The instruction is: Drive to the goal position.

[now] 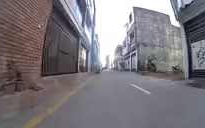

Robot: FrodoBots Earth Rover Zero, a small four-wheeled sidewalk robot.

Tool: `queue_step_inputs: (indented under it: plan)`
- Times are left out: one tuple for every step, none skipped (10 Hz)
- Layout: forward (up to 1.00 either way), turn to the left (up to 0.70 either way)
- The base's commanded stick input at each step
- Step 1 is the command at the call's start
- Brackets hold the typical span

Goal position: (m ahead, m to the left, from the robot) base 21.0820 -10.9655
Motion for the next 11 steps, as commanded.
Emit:
queue_step_inputs:
  plan:
    - [1.0, -0.04]
    - [1.0, -0.25]
    - [1.0, -0.27]
    - [1.0, -0.27]
    - [1.0, -0.27]
    - [1.0, -0.27]
    - [1.0, -0.27]
    - [1.0, -0.27]
    - [1.0, -0.27]
    - [1.0, -0.27]
    - [1.0, -0.27]
